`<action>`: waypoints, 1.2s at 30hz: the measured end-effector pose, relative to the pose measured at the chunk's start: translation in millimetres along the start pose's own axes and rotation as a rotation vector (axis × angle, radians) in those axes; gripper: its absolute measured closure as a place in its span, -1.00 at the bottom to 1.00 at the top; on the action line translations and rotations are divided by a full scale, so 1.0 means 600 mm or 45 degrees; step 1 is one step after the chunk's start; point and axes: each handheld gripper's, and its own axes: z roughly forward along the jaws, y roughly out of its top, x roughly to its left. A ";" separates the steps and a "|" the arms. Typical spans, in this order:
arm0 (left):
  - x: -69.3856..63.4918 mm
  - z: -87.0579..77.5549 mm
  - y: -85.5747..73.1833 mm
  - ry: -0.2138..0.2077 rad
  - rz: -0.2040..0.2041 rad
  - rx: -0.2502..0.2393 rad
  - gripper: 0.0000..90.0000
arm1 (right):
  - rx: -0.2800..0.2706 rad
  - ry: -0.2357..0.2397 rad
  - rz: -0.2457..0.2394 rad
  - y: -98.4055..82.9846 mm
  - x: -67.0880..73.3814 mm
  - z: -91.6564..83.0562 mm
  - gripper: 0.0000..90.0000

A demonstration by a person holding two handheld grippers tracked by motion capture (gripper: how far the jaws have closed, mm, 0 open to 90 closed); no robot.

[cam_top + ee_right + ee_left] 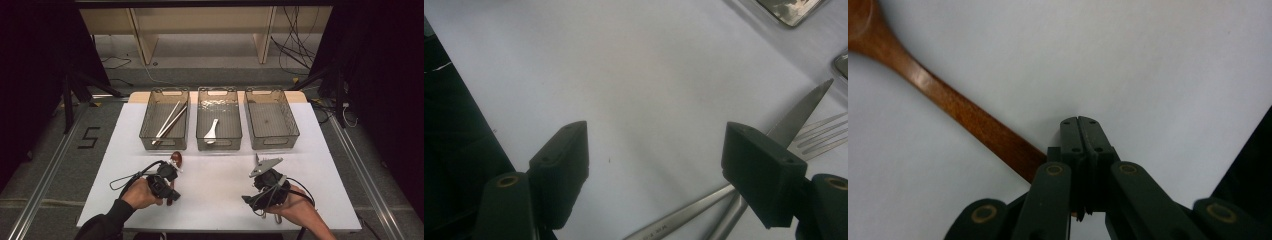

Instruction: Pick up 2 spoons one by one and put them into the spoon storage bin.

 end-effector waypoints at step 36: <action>0.072 -0.054 0.005 0.256 -0.201 -0.147 -0.22 | 0.003 0.005 0.005 -0.001 -0.003 0.003 -0.38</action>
